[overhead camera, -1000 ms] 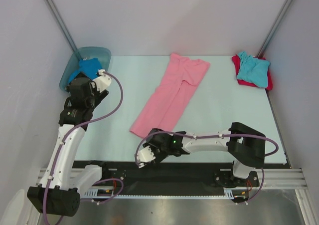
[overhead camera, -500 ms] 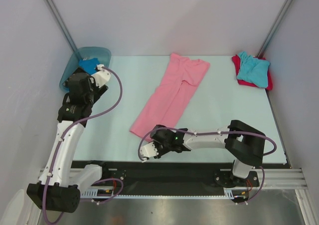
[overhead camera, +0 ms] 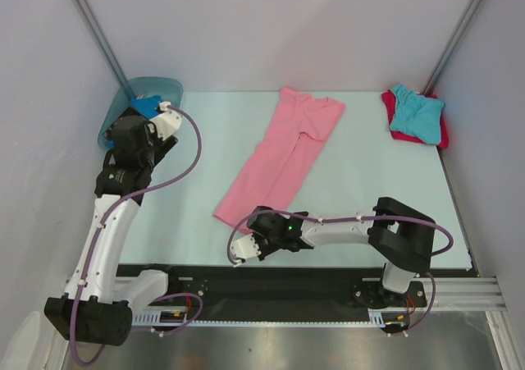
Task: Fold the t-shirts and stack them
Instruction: Fold the tshirt
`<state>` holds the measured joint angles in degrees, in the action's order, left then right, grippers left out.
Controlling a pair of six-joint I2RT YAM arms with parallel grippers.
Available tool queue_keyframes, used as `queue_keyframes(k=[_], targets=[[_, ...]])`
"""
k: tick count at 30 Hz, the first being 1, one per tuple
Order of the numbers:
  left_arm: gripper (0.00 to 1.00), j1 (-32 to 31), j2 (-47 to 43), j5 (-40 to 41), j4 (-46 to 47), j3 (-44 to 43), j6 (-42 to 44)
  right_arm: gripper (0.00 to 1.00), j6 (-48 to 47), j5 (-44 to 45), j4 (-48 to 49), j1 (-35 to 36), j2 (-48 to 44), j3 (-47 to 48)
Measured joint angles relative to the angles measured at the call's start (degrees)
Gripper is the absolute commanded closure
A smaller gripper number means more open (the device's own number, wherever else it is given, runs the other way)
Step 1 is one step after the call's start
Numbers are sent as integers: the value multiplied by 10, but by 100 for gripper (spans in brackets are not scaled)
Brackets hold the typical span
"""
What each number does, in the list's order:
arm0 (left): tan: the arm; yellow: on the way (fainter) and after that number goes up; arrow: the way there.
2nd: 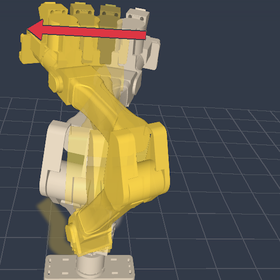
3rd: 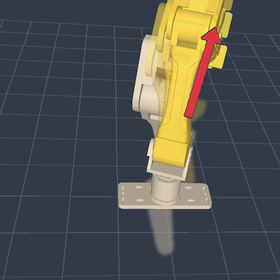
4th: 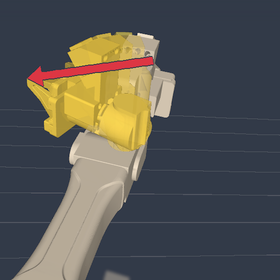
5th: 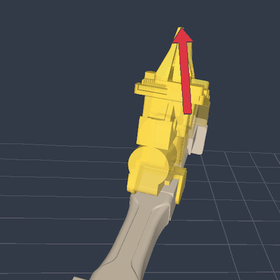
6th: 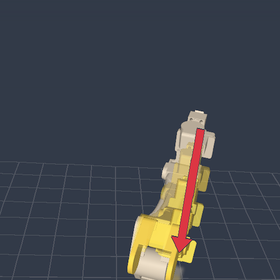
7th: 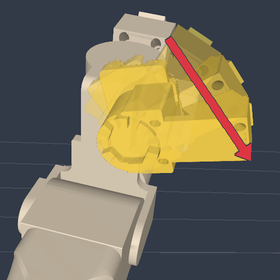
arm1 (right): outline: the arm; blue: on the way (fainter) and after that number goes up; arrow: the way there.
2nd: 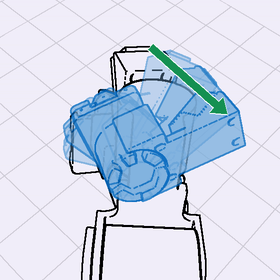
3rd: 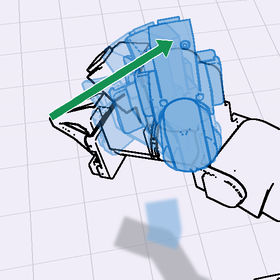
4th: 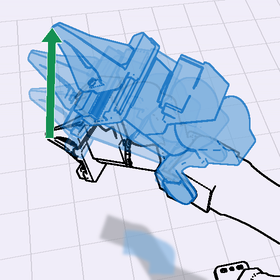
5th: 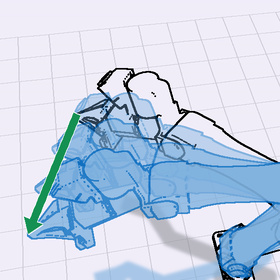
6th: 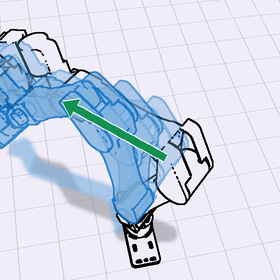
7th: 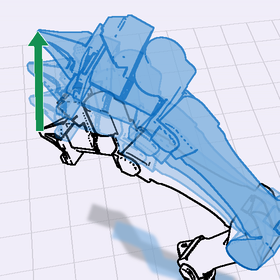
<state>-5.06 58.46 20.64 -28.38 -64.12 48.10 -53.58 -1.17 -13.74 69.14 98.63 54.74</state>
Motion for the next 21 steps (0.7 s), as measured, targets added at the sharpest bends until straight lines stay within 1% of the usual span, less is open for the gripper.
queue_keyframes(k=[6,12,21], targets=[[0,0,5,0,2,-10,2,100,4,-1,-25,-2,-5,3],[0,0,15,0,4,-27,6,100,14,-19,-119,-20,-40,3],[0,0,38,0,4,-68,19,100,18,-36,-230,-30,-129,-25]])
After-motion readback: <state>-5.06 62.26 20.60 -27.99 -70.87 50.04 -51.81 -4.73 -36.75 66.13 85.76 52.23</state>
